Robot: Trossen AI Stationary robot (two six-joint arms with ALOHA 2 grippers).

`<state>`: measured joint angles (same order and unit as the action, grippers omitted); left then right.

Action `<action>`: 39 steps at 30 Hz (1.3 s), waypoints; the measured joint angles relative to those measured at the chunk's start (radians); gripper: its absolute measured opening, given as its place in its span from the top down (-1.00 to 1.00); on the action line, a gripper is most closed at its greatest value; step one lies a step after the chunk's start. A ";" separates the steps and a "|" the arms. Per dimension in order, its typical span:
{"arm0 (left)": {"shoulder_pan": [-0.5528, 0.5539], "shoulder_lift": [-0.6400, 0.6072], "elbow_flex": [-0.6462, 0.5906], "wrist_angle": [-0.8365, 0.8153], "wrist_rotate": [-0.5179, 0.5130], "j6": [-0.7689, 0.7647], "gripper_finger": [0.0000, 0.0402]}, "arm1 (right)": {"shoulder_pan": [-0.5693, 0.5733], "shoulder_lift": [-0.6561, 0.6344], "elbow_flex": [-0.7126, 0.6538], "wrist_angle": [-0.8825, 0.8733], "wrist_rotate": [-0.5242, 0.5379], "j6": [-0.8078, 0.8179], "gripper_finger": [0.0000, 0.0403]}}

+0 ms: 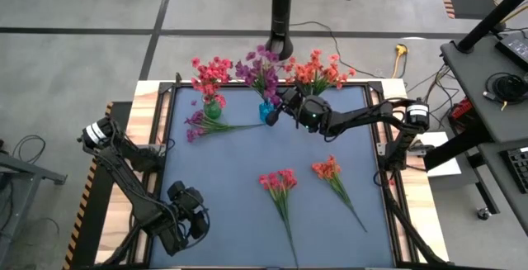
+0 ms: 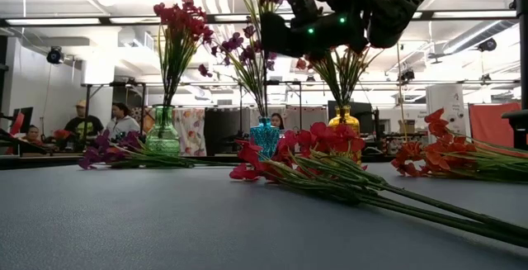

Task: Sort flowers into vase by color
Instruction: Put the right violet flower into the blue vase

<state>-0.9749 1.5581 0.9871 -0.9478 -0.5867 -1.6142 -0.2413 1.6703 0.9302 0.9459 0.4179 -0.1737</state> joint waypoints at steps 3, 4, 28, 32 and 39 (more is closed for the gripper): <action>0.000 0.000 0.000 -0.002 -0.005 0.000 0.04 | -0.001 0.000 0.000 -0.016 0.000 0.006 0.86; 0.000 0.000 0.000 -0.003 -0.005 0.000 0.04 | -0.002 0.000 0.000 -0.022 0.000 0.006 0.85; 0.000 0.000 0.000 -0.003 -0.005 0.000 0.04 | -0.002 0.000 -0.001 -0.074 0.001 0.070 0.83; 0.000 0.000 0.000 -0.003 -0.005 0.000 0.04 | -0.002 0.000 -0.001 -0.079 0.001 0.068 0.83; 0.000 0.000 0.000 -0.003 -0.005 0.000 0.04 | -0.002 0.000 -0.001 -0.101 0.001 0.061 0.78</action>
<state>-0.9745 1.5583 0.9871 -0.9508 -0.5922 -1.6142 -0.2428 1.6703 0.9291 0.8444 0.4187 -0.1123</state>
